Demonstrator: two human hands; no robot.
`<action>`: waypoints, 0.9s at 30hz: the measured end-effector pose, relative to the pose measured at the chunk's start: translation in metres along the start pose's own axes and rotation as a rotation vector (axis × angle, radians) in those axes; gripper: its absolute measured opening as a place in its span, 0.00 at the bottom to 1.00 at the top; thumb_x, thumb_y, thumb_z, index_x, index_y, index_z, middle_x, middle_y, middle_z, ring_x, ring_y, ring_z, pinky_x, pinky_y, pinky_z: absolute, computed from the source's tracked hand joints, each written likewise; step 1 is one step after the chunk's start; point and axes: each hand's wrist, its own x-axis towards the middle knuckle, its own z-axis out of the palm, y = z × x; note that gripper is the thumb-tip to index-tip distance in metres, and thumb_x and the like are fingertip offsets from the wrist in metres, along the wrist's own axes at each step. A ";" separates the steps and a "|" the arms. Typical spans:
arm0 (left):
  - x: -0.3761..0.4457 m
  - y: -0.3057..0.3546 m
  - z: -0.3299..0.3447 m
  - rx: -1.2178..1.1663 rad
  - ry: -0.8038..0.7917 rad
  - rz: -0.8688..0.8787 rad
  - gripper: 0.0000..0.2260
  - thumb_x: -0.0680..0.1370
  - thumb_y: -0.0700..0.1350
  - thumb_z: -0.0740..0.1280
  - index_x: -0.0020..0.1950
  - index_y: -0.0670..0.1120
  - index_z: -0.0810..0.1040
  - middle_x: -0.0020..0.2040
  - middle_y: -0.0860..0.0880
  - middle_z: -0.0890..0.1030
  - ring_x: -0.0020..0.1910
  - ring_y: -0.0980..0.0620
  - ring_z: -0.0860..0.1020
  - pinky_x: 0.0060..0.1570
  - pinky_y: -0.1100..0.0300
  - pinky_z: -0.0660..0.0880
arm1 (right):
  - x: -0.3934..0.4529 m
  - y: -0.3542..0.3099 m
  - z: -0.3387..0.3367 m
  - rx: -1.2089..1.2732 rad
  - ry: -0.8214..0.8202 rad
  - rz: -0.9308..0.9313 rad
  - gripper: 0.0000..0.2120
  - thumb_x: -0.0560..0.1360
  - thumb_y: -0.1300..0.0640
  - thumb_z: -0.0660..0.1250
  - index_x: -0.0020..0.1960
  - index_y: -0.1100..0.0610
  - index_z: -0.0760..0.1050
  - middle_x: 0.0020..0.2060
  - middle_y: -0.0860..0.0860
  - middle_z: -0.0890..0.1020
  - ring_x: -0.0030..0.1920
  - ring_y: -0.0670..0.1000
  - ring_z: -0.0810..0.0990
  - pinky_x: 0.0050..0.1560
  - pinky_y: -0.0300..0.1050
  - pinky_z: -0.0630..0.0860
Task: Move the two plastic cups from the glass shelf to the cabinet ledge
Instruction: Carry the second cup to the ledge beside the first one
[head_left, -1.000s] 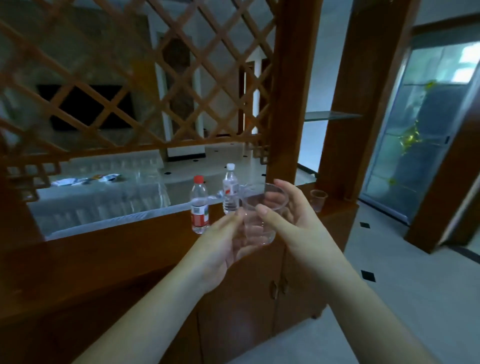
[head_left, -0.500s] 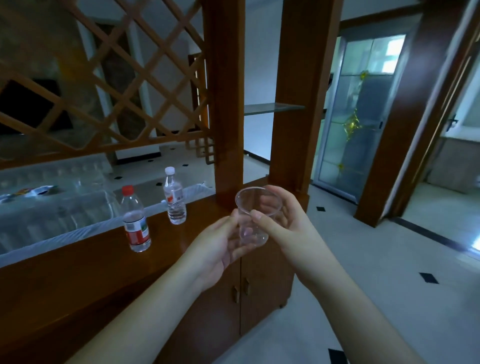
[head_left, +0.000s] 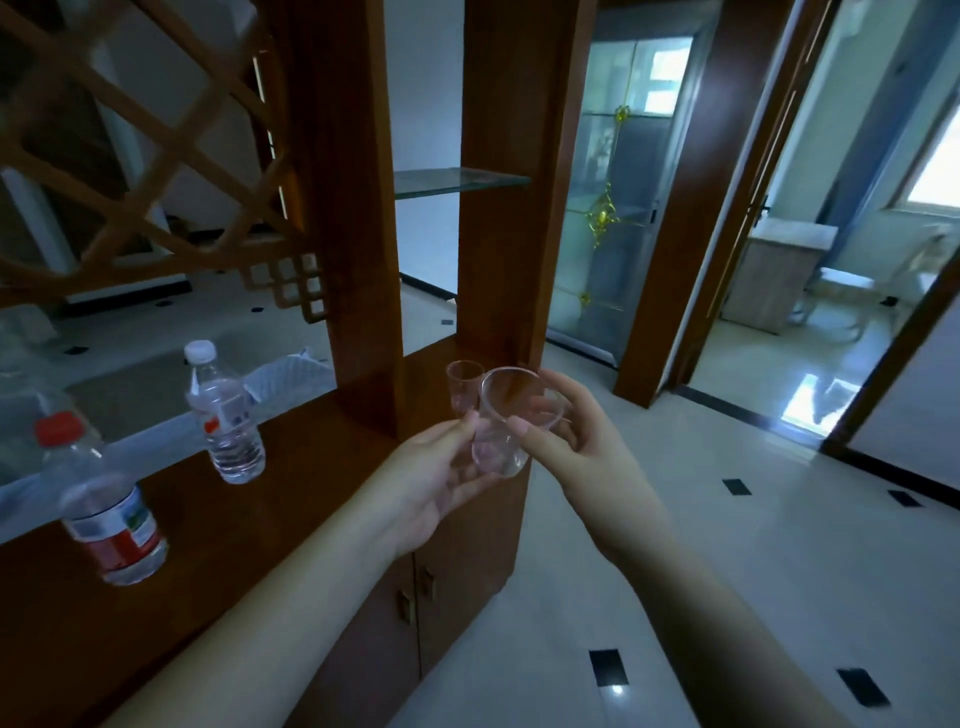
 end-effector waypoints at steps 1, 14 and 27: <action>0.008 -0.003 0.002 -0.010 -0.002 -0.013 0.11 0.80 0.47 0.66 0.58 0.44 0.83 0.48 0.47 0.87 0.50 0.48 0.85 0.45 0.56 0.82 | 0.005 0.004 -0.003 -0.007 0.004 0.007 0.35 0.65 0.37 0.73 0.69 0.41 0.65 0.59 0.39 0.77 0.55 0.34 0.77 0.46 0.28 0.74; 0.141 -0.050 0.051 -0.003 0.040 -0.117 0.10 0.79 0.49 0.65 0.50 0.48 0.86 0.49 0.46 0.87 0.51 0.47 0.85 0.42 0.56 0.82 | 0.086 0.090 -0.082 -0.028 -0.009 0.071 0.29 0.68 0.45 0.75 0.62 0.35 0.64 0.53 0.33 0.74 0.50 0.25 0.73 0.41 0.23 0.72; 0.257 -0.084 0.116 -0.019 0.245 -0.190 0.10 0.79 0.48 0.66 0.54 0.45 0.84 0.54 0.43 0.84 0.56 0.44 0.81 0.48 0.53 0.82 | 0.176 0.173 -0.170 -0.020 -0.129 0.109 0.26 0.70 0.50 0.75 0.59 0.32 0.65 0.51 0.31 0.76 0.52 0.27 0.73 0.45 0.23 0.71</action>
